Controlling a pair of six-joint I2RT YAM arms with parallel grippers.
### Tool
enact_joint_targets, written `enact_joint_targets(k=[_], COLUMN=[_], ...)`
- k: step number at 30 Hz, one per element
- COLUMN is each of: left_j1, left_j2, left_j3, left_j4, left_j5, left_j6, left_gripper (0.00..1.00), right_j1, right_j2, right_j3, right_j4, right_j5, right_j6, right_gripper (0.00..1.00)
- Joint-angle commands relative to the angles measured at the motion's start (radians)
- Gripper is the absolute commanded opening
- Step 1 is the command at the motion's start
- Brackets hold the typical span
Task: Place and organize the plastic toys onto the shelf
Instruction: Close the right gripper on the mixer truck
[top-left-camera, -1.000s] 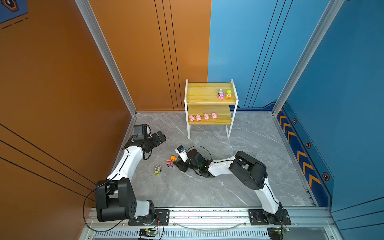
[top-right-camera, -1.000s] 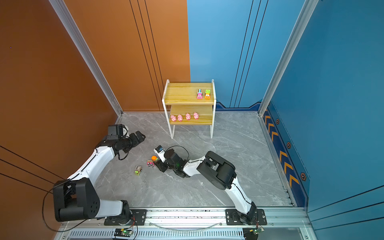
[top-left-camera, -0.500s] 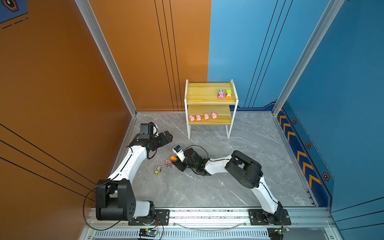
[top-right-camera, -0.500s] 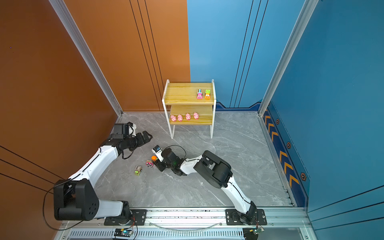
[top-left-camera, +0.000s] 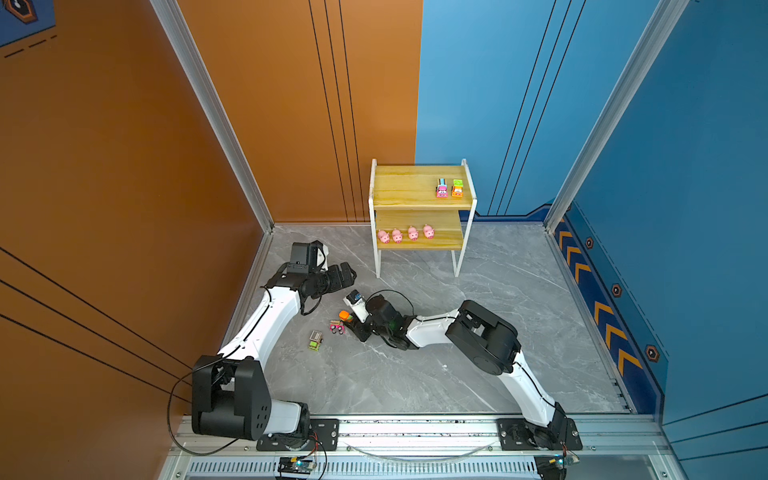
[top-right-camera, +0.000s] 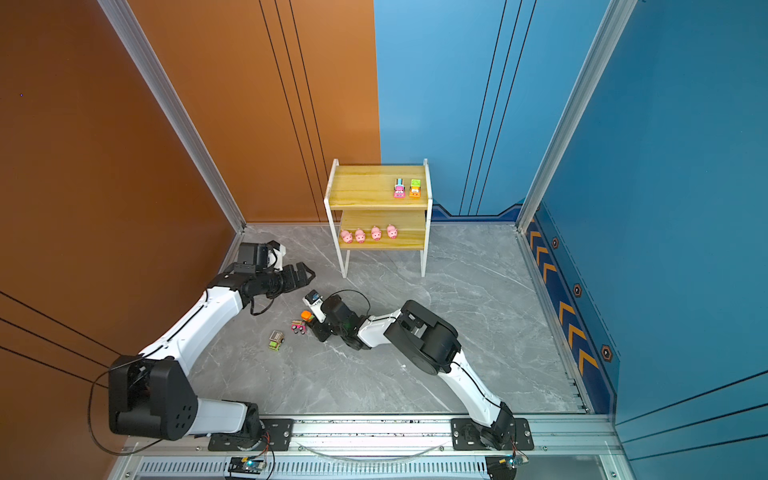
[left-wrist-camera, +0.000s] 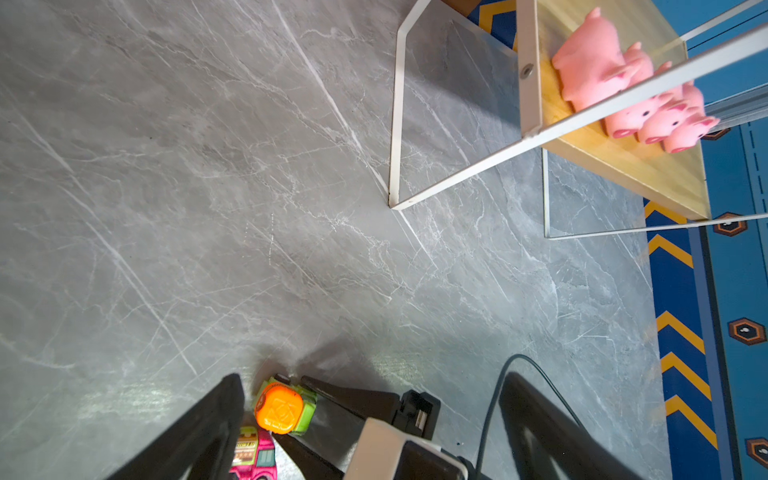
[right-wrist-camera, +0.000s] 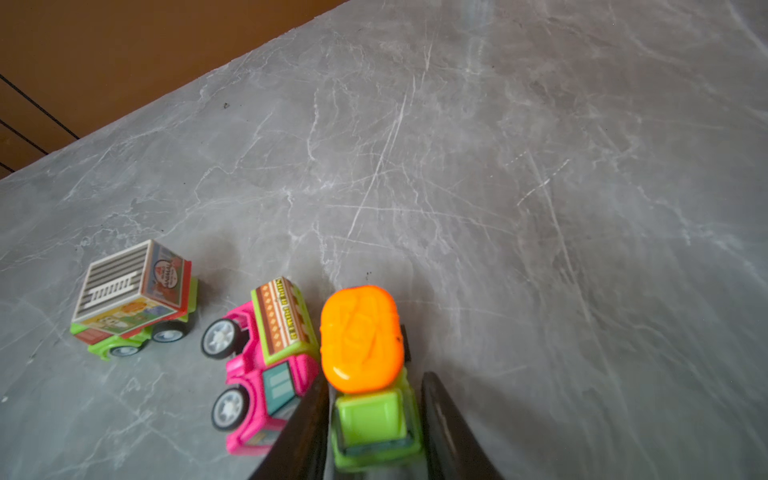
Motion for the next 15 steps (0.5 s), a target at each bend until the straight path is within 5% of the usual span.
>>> enact_joint_targets(k=[1, 15], left_j1=[-0.012, -0.012], left_j2=[0.011, 0.013], left_j3=[0.026, 0.030], left_j4=[-0.037, -0.041], left_j5=[0.009, 0.002], left_j6=[0.028, 0.032], left_gripper=[0.97, 0.97], right_j1=[-0.003, 0.008], right_j2=[0.031, 0.012], right_j3=[0.039, 0.060], right_j4=[-0.013, -0.026], right_j5=[-0.005, 0.014], right_j6=[-0.022, -0.046], right_gripper=[0.39, 0.24])
